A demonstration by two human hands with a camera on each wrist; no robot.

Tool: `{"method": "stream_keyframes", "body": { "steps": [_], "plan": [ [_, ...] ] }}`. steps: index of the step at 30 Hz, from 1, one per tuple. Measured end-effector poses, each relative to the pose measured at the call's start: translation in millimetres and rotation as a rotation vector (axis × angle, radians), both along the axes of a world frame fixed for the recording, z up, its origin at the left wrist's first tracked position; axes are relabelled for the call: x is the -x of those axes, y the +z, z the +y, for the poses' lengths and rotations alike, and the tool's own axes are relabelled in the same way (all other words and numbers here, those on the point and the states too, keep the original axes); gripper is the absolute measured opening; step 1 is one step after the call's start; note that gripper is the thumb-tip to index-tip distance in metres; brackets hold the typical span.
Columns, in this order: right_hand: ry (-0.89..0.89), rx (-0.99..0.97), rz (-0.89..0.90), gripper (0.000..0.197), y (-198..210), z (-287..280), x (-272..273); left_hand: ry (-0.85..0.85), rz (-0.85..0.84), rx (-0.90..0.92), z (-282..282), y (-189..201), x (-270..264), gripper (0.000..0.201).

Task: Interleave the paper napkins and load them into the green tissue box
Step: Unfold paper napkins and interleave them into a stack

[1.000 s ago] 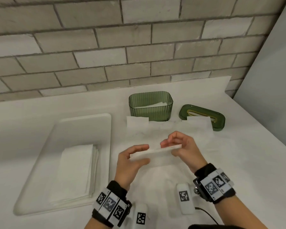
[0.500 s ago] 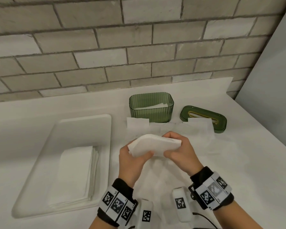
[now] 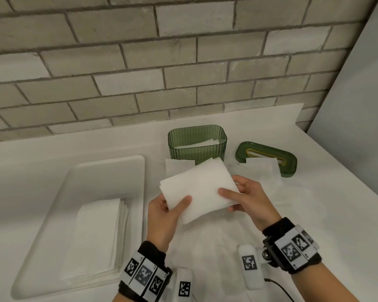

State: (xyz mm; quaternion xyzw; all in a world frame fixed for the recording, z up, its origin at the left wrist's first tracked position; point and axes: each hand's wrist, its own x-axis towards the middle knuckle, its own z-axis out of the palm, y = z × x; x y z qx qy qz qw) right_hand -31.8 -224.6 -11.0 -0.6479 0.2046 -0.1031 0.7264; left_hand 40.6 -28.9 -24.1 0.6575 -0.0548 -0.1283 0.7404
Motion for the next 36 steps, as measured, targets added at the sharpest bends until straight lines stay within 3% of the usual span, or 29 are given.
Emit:
{"method": "stream_keyframes", "body": {
  "steps": [4,8,11,16,17,21,23,27,36],
  "plan": [
    [0.047,0.127,-0.001,0.032,3.9,5.0,0.9,-0.026,-0.039,-0.034,-0.8,5.2,6.4,0.018],
    [0.095,0.196,-0.076,0.016,10.6,8.5,3.1,-0.032,-0.133,0.013,-1.2,16.5,14.7,0.021],
    [0.096,0.202,-0.049,0.024,2.5,8.7,1.7,-0.070,-0.138,0.012,-2.8,13.3,16.6,0.026],
    [0.011,0.128,0.133,0.029,-30.4,17.8,5.1,-0.010,0.217,-0.063,-9.3,-9.8,22.5,0.044],
    [-0.012,0.114,0.134,0.029,-32.6,17.6,5.0,0.001,0.225,-0.086,-10.0,-10.6,23.3,0.045],
    [-0.052,0.054,-0.026,0.021,-18.8,10.1,0.3,-0.096,0.024,-0.065,-9.9,0.5,19.0,0.018],
    [-0.055,0.045,-0.058,0.025,-16.1,8.5,-1.9,-0.136,-0.018,-0.043,-11.0,3.1,16.1,0.017],
    [0.065,0.222,0.007,0.024,-12.1,11.7,-3.6,-0.147,-0.051,-0.072,-16.0,8.8,15.7,0.014],
    [-0.096,0.285,-0.147,0.037,81.5,-54.0,-93.5,0.031,-0.052,0.070,14.4,25.5,-7.5,0.028]
  ]
}}
